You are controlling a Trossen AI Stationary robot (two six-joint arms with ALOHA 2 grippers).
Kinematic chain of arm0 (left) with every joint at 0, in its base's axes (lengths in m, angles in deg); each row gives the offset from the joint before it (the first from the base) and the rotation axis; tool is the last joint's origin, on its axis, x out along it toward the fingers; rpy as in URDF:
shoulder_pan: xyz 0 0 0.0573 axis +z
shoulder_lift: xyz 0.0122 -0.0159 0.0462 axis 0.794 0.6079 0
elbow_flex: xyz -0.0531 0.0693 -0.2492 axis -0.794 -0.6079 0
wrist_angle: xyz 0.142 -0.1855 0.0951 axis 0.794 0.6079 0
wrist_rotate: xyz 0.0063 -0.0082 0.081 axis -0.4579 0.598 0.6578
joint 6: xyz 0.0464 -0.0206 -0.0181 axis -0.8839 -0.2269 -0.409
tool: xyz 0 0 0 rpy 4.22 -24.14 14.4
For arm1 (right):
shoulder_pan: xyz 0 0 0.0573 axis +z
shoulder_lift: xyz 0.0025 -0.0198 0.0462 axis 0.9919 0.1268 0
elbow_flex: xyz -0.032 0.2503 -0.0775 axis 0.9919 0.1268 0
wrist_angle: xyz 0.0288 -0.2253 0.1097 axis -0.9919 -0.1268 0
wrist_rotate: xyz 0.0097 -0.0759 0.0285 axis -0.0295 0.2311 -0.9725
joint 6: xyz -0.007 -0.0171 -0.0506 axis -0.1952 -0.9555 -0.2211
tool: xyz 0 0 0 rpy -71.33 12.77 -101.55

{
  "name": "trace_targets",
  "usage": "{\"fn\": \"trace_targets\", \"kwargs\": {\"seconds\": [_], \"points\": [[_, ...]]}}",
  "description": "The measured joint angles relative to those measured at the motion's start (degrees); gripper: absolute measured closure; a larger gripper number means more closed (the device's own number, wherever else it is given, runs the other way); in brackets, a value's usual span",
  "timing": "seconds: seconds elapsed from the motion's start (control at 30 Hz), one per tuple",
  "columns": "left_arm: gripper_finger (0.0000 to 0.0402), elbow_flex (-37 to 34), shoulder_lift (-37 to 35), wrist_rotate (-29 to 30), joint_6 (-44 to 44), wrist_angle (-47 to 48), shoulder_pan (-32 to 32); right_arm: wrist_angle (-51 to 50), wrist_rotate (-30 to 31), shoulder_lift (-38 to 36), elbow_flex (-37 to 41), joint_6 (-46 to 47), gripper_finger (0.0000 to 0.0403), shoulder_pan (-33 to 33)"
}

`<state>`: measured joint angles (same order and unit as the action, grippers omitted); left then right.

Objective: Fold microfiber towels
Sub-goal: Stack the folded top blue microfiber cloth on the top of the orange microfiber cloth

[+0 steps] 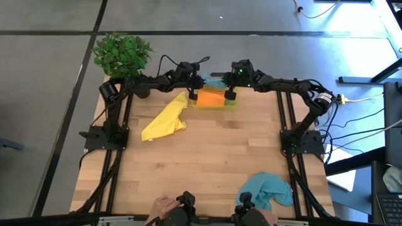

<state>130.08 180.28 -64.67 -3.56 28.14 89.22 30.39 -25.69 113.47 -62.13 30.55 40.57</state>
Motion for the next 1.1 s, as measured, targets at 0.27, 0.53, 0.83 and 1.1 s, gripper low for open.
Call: {"fn": "trace_targets", "kwargs": {"seconds": [0.27,0.53,0.83,1.1], "points": [[0.0401,-0.2,-0.6,3.0,-2.0,5.1,-3.5,-6.6,3.2,0.0,0.0,0.0,0.0388,4.9],[0.0401,-0.2,-0.6,6.5,-3.0,11.6,-6.8,-7.8,4.1,0.0,1.6,0.2,0.0388,8.9],[0.0401,-0.2,-0.6,9.4,-4.6,12.0,-8.8,-6.8,3.8,-0.1,4.2,0.3,0.0388,9.8],[0.0374,-0.1,-0.6,7.6,-6.6,16.5,-9.7,-7.3,-2.8,-0.1,5.5,1.9,0.0357,9.9]]}}
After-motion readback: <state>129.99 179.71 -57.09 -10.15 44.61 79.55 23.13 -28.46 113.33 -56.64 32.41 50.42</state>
